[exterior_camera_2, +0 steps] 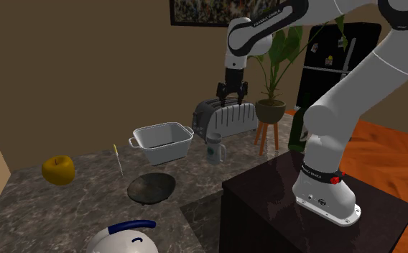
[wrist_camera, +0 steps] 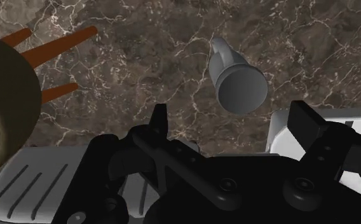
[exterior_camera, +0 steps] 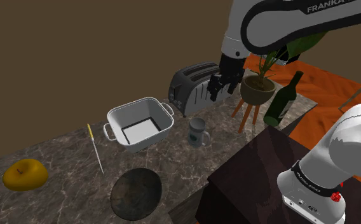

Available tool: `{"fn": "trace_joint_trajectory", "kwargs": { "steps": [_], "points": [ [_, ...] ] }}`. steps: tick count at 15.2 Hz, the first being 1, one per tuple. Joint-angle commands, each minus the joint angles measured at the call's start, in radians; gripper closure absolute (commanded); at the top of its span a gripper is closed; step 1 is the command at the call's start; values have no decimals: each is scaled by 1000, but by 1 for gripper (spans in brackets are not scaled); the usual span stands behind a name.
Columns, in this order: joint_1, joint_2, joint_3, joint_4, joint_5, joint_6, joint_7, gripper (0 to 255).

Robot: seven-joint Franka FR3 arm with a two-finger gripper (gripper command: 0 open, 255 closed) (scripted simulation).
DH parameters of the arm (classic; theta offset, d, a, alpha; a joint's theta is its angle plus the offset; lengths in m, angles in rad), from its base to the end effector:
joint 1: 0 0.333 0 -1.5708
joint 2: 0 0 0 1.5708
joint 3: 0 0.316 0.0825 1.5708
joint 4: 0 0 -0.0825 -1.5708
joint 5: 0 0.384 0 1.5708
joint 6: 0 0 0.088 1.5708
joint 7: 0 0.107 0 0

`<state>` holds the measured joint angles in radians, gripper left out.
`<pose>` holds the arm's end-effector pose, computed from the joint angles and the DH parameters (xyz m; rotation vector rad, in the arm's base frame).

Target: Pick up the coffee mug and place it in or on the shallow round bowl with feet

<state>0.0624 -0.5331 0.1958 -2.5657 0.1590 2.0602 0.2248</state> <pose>0.3685 0.1066 0.4413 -3.0938 0.1014 -0.0196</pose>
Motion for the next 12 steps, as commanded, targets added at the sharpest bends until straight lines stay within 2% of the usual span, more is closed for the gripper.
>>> {"fn": "trace_joint_trajectory", "kwargs": {
  "steps": [1,7,12],
  "points": [
    [3,53,20,-17,4,62,16,0],
    [7,259,81,-36,-4,254,74,0],
    [5,452,120,-18,-52,400,143,0]
  ]
}}
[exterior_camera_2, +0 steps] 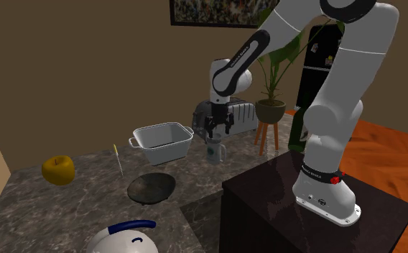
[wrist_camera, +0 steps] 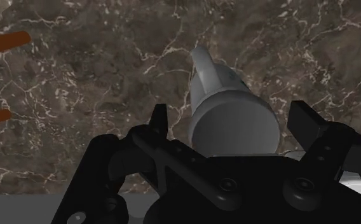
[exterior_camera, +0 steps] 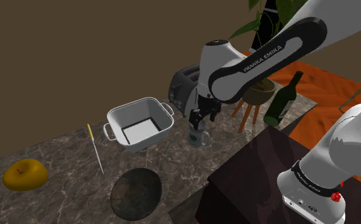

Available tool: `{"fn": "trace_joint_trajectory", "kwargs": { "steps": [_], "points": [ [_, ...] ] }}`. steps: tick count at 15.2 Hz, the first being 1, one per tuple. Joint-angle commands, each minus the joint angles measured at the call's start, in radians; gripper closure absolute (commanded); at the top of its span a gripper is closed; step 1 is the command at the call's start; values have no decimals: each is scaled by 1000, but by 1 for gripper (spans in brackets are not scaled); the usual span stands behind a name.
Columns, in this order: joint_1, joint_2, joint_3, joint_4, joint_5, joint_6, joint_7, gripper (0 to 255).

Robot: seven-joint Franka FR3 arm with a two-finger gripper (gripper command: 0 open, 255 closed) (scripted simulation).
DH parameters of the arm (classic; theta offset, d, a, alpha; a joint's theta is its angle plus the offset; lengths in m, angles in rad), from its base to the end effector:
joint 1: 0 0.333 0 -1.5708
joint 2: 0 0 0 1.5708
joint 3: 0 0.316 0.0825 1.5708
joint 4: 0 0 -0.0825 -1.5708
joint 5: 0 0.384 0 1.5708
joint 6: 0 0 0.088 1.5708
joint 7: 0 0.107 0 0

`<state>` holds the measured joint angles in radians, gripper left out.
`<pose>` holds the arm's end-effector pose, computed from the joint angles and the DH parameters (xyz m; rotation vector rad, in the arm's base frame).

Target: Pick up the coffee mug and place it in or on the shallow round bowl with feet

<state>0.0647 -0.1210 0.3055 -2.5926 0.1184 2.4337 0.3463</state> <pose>0.4021 0.1539 0.2943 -3.1169 0.1101 0.0821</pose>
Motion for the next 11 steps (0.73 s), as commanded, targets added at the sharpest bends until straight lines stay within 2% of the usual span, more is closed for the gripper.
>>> {"fn": "trace_joint_trajectory", "kwargs": {
  "steps": [1,7,11],
  "points": [
    [3,52,11,6,-15,42,25,0],
    [1,133,13,-11,-47,138,49,0],
    [1,142,13,-12,-51,147,51,0]
  ]
}}
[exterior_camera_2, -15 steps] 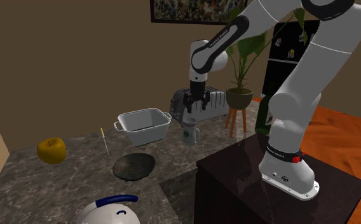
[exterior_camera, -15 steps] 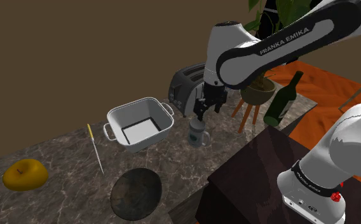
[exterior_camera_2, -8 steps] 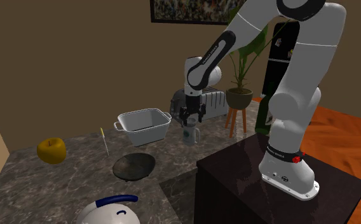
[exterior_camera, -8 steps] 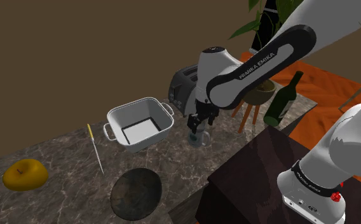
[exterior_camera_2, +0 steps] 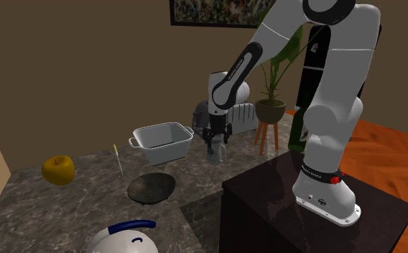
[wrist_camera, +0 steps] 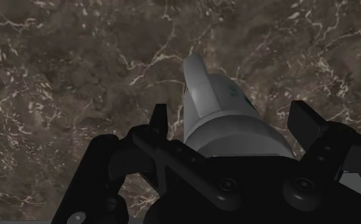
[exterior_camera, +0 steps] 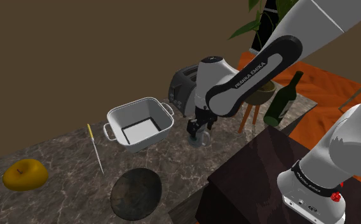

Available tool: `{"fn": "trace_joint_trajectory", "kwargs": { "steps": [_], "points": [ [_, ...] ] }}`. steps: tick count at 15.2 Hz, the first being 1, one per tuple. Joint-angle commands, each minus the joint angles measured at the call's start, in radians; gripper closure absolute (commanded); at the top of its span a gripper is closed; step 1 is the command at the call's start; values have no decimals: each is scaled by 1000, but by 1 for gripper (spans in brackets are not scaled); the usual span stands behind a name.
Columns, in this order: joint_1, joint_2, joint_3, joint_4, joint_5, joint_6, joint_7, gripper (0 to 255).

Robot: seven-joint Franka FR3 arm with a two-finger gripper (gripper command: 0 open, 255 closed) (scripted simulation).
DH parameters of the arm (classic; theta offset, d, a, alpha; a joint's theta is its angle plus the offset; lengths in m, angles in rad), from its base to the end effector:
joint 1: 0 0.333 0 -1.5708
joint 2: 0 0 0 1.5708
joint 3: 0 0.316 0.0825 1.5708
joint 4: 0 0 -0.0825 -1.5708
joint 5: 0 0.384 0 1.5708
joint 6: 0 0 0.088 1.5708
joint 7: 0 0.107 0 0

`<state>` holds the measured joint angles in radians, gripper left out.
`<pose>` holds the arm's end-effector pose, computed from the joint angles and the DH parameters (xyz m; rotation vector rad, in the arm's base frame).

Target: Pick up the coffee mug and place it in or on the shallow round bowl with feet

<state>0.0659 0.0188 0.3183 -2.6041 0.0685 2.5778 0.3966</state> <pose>0.4022 0.1619 0.2443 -3.1171 0.1108 0.0884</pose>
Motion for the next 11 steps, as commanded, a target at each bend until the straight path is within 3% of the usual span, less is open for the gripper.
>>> {"fn": "trace_joint_trajectory", "kwargs": {
  "steps": [1,4,5,11],
  "points": [
    [0,2,0,0,-1,3,1,0],
    [0,2,0,0,-1,2,1,0],
    [0,2,0,0,-1,2,1,255],
    [0,2,0,-1,-1,3,1,255]
  ]
}}
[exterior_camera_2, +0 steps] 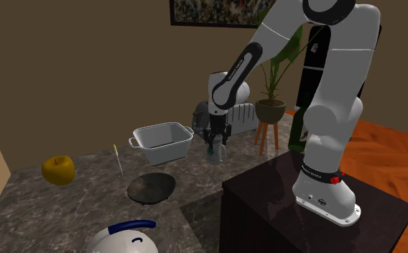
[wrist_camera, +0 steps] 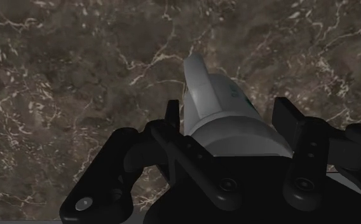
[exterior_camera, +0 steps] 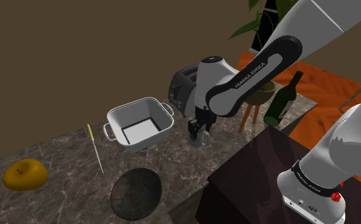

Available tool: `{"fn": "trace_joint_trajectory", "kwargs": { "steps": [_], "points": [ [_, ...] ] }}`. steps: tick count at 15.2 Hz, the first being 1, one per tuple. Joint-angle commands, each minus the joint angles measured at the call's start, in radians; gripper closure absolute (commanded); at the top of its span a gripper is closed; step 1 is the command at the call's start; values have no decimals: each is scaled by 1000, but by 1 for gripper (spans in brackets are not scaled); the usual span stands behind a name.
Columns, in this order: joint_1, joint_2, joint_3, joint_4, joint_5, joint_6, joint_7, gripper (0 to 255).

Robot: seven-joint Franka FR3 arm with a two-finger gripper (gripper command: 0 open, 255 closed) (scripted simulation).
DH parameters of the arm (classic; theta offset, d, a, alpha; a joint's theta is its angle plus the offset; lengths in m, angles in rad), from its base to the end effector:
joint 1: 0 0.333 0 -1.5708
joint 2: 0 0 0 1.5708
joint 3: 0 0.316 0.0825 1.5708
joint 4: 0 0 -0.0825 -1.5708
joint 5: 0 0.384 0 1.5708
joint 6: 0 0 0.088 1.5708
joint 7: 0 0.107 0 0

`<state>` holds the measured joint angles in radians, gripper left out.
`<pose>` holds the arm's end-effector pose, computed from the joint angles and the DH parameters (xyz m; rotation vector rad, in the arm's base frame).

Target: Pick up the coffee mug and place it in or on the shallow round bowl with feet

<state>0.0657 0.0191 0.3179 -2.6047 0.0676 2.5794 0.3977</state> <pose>0.4022 0.1616 0.2441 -3.1173 0.1123 0.0871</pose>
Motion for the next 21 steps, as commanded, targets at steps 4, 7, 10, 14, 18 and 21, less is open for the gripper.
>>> {"fn": "trace_joint_trajectory", "kwargs": {
  "steps": [4,7,10,14,18,21],
  "points": [
    [1,-13,1,1,7,-15,-5,255],
    [2,-57,2,7,26,-62,-17,255],
    [3,-98,1,14,41,-109,-27,255],
    [6,-149,-3,28,56,-173,-37,255],
    [8,-196,-8,45,67,-236,-44,255],
    [10,-228,-12,61,72,-283,-48,255]
  ]
}}
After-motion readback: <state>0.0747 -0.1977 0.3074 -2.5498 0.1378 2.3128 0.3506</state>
